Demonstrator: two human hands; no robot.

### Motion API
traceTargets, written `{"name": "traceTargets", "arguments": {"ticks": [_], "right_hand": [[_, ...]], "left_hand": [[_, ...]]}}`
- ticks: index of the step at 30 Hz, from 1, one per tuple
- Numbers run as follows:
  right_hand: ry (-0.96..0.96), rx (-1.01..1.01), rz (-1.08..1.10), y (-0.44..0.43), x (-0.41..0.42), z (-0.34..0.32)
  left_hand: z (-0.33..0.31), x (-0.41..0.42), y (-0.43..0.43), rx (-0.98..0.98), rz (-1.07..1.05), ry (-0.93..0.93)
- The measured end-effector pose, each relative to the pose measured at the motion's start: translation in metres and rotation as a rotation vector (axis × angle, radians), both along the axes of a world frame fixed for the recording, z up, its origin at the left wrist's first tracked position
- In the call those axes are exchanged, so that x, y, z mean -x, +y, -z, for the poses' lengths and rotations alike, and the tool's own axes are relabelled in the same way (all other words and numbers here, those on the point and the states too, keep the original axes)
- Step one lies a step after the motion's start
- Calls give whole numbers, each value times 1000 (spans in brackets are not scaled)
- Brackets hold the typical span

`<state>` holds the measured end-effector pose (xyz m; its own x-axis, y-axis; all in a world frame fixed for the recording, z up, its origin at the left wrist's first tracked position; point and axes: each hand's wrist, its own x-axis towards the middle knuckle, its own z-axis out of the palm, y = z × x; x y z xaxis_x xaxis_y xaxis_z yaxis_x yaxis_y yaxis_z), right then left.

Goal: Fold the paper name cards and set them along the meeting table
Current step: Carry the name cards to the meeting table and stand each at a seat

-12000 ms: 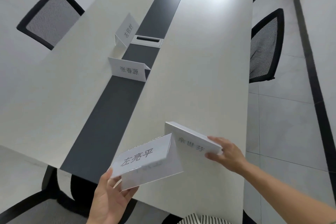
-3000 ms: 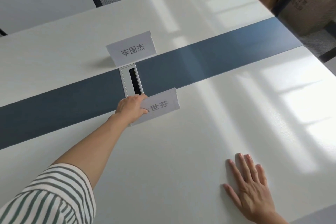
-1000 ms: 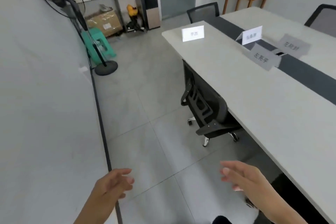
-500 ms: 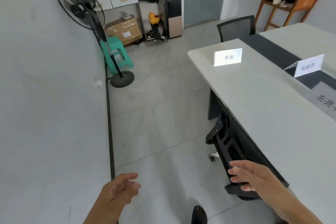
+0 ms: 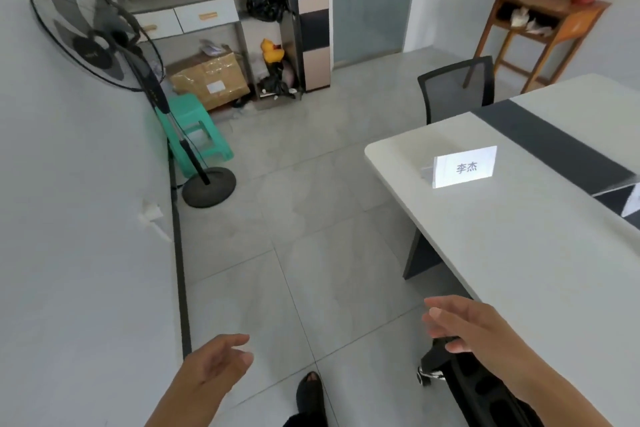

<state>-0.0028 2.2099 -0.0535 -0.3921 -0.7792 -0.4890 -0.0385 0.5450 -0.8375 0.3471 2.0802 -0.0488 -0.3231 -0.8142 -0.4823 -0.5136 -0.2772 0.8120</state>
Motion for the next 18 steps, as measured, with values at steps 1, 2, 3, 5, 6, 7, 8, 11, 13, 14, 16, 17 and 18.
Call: {"name": "traceTargets", "arguments": {"ticks": [1,2,3,5,6,7,8,11,13,14,16,17,18], "right_hand": [[-2,-1,23,-16,2,-2],[-9,2,45,-32,4,-5],[-17,8,69,-46,8,-8],[-20,11,133,-67,19,-12],[-21,16,169,-76,25,-12],[-23,20,206,-83,33,-12],[-23,18,245,-92,42,-10],[-37,-2,353,-116,74,2],[-58,-8,412,-134,100,15],[-64,-10,438,-144,114,23],[-80,-9,490,-168,142,36],[-94,-8,516,-181,157,41],[-101,-9,542,-194,171,47]], "left_hand": [[-1,7,-29,15,11,-5],[-4,16,-57,36,34,-2],[-9,25,-85,52,56,2],[-17,49,-133,66,126,6],[-22,64,-154,69,175,13],[-29,80,-173,67,224,26],[-35,97,-190,65,267,35],[-38,147,-234,64,348,33],[-32,183,-260,47,387,27],[-29,200,-271,35,413,16],[-22,235,-295,20,471,-9],[-21,252,-307,13,503,-25],[-20,269,-319,12,535,-41]]}}
